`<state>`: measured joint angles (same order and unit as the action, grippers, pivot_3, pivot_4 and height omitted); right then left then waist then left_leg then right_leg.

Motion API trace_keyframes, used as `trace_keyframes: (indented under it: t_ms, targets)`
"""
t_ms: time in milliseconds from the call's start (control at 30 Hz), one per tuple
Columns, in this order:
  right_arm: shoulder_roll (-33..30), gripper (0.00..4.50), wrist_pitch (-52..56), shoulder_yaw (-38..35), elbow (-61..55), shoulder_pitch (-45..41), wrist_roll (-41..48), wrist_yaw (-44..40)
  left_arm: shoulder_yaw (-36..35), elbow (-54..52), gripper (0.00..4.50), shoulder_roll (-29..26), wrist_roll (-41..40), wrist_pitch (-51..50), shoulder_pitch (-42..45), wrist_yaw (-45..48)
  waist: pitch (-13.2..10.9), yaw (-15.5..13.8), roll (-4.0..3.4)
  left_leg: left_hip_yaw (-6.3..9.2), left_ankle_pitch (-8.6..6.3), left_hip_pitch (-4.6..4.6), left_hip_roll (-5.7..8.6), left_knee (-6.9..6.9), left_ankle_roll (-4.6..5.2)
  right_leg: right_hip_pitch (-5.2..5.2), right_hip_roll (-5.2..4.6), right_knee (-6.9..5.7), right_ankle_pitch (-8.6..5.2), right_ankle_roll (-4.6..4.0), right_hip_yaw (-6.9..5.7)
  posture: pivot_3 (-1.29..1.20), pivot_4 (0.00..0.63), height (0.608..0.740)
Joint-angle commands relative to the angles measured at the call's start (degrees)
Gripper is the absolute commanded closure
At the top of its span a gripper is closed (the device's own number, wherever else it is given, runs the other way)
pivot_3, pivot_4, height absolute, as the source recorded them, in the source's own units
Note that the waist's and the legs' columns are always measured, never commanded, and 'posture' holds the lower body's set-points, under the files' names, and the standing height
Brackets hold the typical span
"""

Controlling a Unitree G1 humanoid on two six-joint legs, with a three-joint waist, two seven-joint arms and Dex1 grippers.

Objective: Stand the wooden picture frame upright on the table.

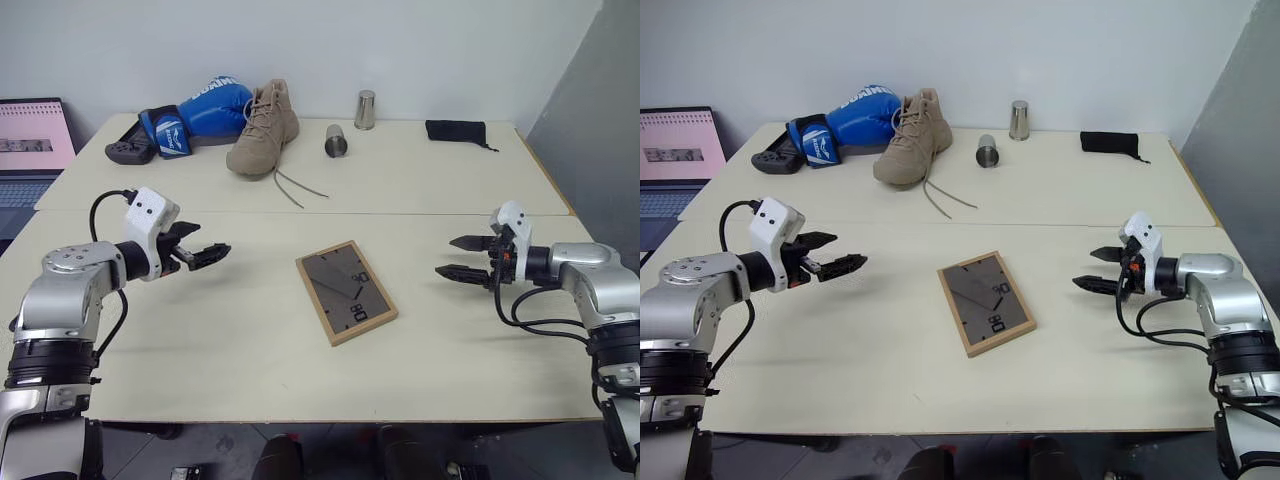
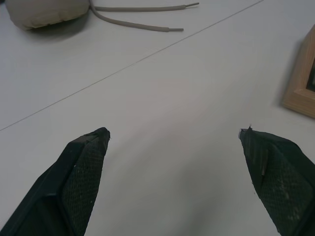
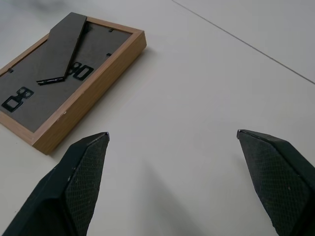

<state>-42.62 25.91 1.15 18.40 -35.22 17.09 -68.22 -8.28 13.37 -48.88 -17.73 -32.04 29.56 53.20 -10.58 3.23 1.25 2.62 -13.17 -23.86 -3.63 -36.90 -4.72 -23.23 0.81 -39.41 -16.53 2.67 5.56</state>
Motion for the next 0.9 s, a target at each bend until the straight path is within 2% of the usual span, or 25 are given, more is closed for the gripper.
trace_keyframes:
  t_ms: [33, 167, 267, 367, 600, 767, 800, 900]
  targets:
    - [-1.6, 0.52, 1.6, -0.9, -2.3, -1.5, 1.9, -2.8, 0.0, -1.2, 0.0, -1.5, -0.2, 1.0, 0.8, 2.1, 0.0, 0.0, 0.0, 0.0, 0.0, 0.0, 0.0, 0.0, 0.0, 0.0, 0.0, 0.0, 0.0, 0.0, 0.0, 0.0, 0.15, 0.74]
    - [-2.0, 1.59, 1.0, -0.4, -2.6, -1.6, 1.1, -4.2, -0.2, -0.9, 0.0, -1.1, -1.2, -1.7, 1.5, 2.9, 0.0, 0.0, 0.0, 0.0, 0.0, 0.0, 0.0, -0.01, 0.0, 0.0, 0.0, -0.01, 0.0, 0.0, 0.0, 0.0, 0.15, 0.74]
    - [-2.0, 2.2, 0.9, -0.1, -2.3, -2.0, 0.8, -4.8, -0.3, -0.5, 0.0, -1.0, -1.0, -1.5, 1.8, 3.4, 0.0, 0.0, 0.0, 0.0, 0.0, 0.0, 0.0, -0.01, 0.0, 0.0, 0.0, -0.01, 0.0, 0.0, 0.0, 0.0, 0.15, 0.74]
    - [-2.2, 2.79, 1.0, 0.4, -2.7, -2.0, 0.8, -5.9, -0.7, -0.5, 0.44, -0.8, -1.7, -1.2, 1.8, 4.7, 0.0, 0.0, 0.0, 0.0, 0.0, 0.0, 0.0, -0.02, 0.0, 0.0, 0.0, -0.01, 0.0, 0.0, 0.0, 0.0, 0.15, 0.74]
    - [-2.2, 4.44, 1.1, 1.3, -2.6, -2.4, 0.7, -7.1, -0.5, -0.9, 1.97, -1.0, -1.9, -1.4, 1.6, 6.8, 0.0, 0.0, 0.0, 0.0, 0.0, 0.0, 0.0, -0.02, 0.0, 0.0, 0.0, -0.02, 0.0, 0.0, 0.0, 0.0, 0.15, 0.74]
    - [-2.0, 4.5, 1.1, 1.5, -2.9, -2.4, 0.7, -7.5, -0.3, -1.0, 3.19, -1.0, -2.0, -1.3, 1.5, 7.4, 0.0, 0.0, 0.0, 0.0, 0.0, 0.0, 0.0, -0.02, 0.0, 0.0, 0.0, -0.02, 0.0, 0.0, 0.0, 0.0, 0.15, 0.74]
    - [-2.0, 4.5, 1.2, 1.6, -3.0, -2.3, 0.7, -7.5, -0.2, -1.0, 3.27, -1.0, -2.0, -1.3, 1.5, 7.5, 0.0, 0.0, 0.0, 0.0, 0.0, 0.0, 0.0, -0.02, 0.0, 0.0, 0.0, -0.02, 0.0, 0.0, 0.0, 0.0, 0.15, 0.74]
    - [-1.9, 4.5, 1.2, 1.9, -3.3, -2.1, 0.7, -7.7, 0.0, -1.0, 3.97, -0.7, -1.9, -1.2, 1.5, 7.8, 0.0, 0.0, 0.0, 0.0, 0.0, 0.0, 0.0, -0.02, 0.0, 0.0, 0.0, -0.02, 0.0, 0.0, 0.0, 0.0, 0.15, 0.74]
